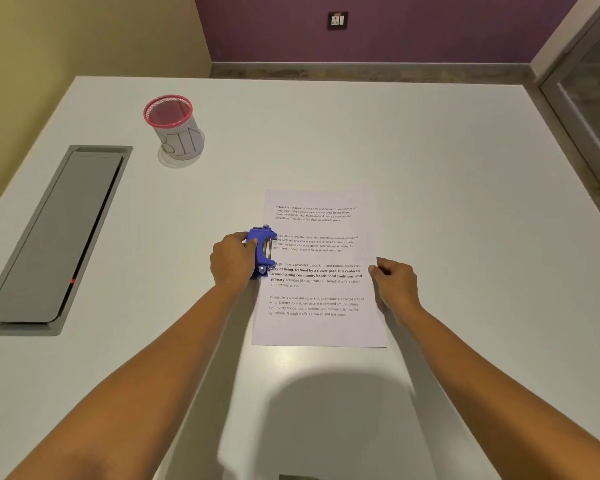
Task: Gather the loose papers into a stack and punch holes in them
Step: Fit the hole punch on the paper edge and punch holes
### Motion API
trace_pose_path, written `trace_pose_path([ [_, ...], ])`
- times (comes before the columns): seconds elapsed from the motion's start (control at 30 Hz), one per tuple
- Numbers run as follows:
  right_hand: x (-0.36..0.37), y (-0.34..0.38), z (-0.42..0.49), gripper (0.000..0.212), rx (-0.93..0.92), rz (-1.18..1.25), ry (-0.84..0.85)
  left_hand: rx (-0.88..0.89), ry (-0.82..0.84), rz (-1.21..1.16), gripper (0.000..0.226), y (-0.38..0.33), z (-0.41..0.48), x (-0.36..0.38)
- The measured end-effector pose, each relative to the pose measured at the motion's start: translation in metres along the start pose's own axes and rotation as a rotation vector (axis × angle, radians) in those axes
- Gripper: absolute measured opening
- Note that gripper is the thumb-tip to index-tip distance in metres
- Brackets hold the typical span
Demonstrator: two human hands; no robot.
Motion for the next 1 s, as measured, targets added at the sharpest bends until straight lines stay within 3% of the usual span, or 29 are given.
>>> trace_pose_path([
  [0.13, -0.002, 0.001, 0.002, 0.042, -0.013, -0.032, -0.015, 0.0, -0.002, 0.01, 0.029, 0.0, 0.0, 0.0],
  [0.3, -0.006, 0.011, 0.005, 0.025, -0.09, -0.226, -0.128, 0.009, -0.001, 0.033, 0.03, -0.001, 0.0, 0.001],
  [0.4, 0.0, 0.025, 0.001, 0.038, -0.217, -0.342, -0.171, 0.016, -0.001, 0.044, 0.03, -0.001, 0.001, 0.001],
  [0.67, 0.061, 0.059, -0.001, 0.051, -0.543, -0.607, -0.022, 0.021, -0.008, 0.056, 0.03, 0.0, 0.001, 0.001],
  [1.0, 0.088, 0.044, 0.01, 0.064, -0.503, -0.806, 0.013, 0.051, -0.025, 0.069, 0.027, -0.001, -0.001, 0.001],
])
Point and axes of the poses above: each hand's wrist, its own z-axis towards the middle knuckle, its own x-axis out of the palm, y = z × x, the point moved 8 cm from there along z, towards the middle knuckle, and after that the axes turned 6 degrees about -z, right-handed, at the moved point
